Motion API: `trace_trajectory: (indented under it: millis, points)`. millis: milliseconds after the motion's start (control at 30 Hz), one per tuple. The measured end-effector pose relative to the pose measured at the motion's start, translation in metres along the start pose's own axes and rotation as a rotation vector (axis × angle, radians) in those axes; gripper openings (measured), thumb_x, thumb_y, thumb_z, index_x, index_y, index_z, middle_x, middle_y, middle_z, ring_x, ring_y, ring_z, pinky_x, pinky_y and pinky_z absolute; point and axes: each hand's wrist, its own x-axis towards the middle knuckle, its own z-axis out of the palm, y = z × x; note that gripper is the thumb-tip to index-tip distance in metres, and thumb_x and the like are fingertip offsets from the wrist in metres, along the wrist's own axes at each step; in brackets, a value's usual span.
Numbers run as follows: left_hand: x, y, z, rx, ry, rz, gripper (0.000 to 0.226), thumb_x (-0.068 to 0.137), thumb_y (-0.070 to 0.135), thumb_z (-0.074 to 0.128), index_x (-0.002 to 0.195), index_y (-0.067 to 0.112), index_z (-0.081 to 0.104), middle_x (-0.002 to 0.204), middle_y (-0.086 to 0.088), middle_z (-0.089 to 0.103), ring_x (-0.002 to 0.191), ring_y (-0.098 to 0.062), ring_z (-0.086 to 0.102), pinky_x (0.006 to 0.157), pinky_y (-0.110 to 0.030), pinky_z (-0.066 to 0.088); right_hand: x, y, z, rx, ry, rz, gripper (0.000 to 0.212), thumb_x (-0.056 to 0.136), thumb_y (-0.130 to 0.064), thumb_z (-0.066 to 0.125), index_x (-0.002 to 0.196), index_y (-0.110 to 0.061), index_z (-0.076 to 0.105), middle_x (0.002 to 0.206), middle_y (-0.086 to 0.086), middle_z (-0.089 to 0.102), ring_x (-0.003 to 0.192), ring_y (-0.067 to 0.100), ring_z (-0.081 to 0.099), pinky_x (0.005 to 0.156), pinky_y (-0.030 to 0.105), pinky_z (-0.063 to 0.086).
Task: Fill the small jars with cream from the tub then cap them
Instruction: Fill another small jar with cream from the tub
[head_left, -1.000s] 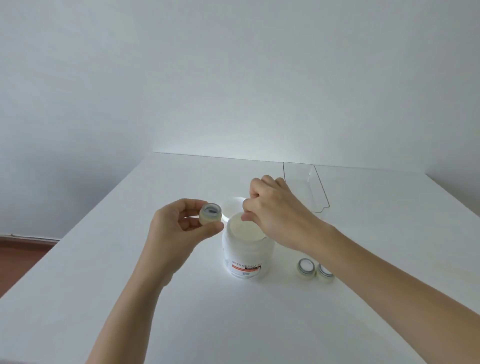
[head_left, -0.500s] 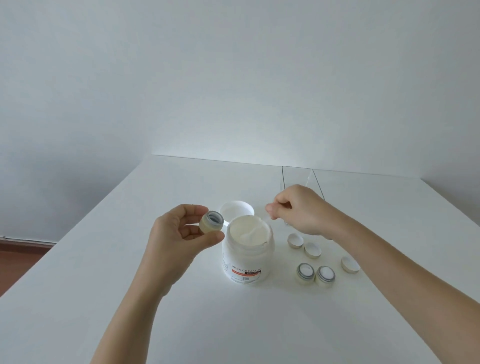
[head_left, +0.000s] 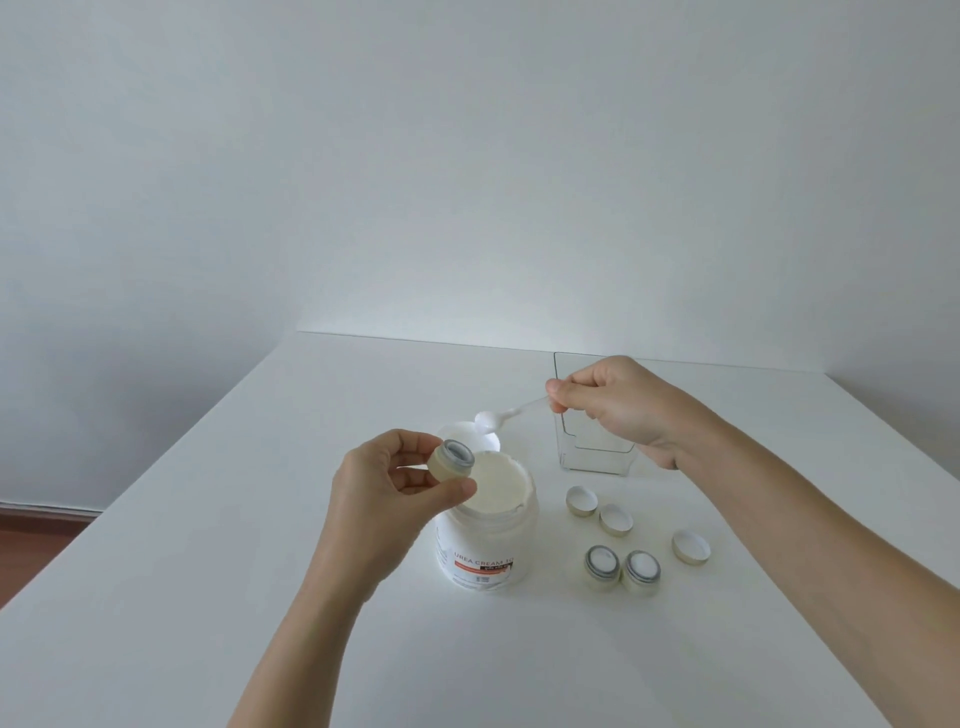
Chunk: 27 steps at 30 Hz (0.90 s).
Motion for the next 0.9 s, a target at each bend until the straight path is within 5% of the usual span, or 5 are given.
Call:
trace_trajectory:
  millis: [100, 233, 367, 567, 900]
  points:
    - [0.001, 0.002, 0.004, -0.021, -0.003, 0.000, 0.034, 0.065, 0.008, 0.090, 0.092, 0.017, 0.071, 0.085, 0.007, 0.078, 0.071, -0.014, 0.075, 0.061, -0.015, 0.055, -0.004, -0.005, 0.006, -0.017, 0.042, -0.015, 0.028, 0.093, -0.036, 0.057, 0.074, -0.019, 0.068, 0.096, -0.003, 0.066, 0.096, 0.013, 0.053, 0.077, 0.027, 0.040]
    - [0.001, 0.005, 0.007, -0.033, -0.002, 0.004, 0.034, 0.064, 0.010, 0.090, 0.091, 0.016, 0.072, 0.086, 0.004, 0.078, 0.073, -0.016, 0.075, 0.063, -0.018, 0.057, -0.013, -0.009, 0.015, -0.159, 0.121, -0.153, 0.035, 0.096, -0.032, 0.053, 0.077, -0.007, 0.067, 0.038, -0.024, 0.048, 0.046, -0.004, 0.047, 0.061, 0.026, 0.034]
    - [0.002, 0.006, 0.008, -0.040, 0.006, -0.003, 0.033, 0.063, 0.013, 0.091, 0.090, 0.016, 0.073, 0.086, 0.003, 0.079, 0.074, -0.015, 0.076, 0.064, -0.016, 0.057, -0.022, -0.009, 0.029, -0.393, 0.345, -0.472, 0.025, 0.092, -0.030, 0.059, 0.076, -0.013, 0.068, 0.067, -0.018, 0.051, 0.076, 0.006, 0.047, 0.085, 0.033, 0.034]
    - [0.004, 0.007, 0.006, -0.062, 0.053, -0.027, 0.031, 0.063, 0.017, 0.092, 0.087, 0.014, 0.074, 0.081, 0.003, 0.079, 0.071, -0.010, 0.075, 0.057, -0.010, 0.051, -0.036, -0.002, 0.036, -0.642, 0.531, -0.957, 0.019, 0.088, -0.030, 0.062, 0.078, -0.018, 0.071, 0.080, -0.003, 0.052, 0.077, 0.015, 0.047, 0.081, 0.028, 0.028]
    - [0.006, 0.006, 0.004, -0.056, 0.074, -0.024, 0.031, 0.062, 0.016, 0.092, 0.088, 0.012, 0.074, 0.080, 0.001, 0.079, 0.070, -0.010, 0.075, 0.058, -0.010, 0.051, -0.036, 0.006, 0.029, -0.561, 0.658, -0.973, 0.015, 0.089, -0.026, 0.063, 0.077, -0.019, 0.071, 0.080, -0.006, 0.051, 0.079, 0.012, 0.046, 0.083, 0.028, 0.025]
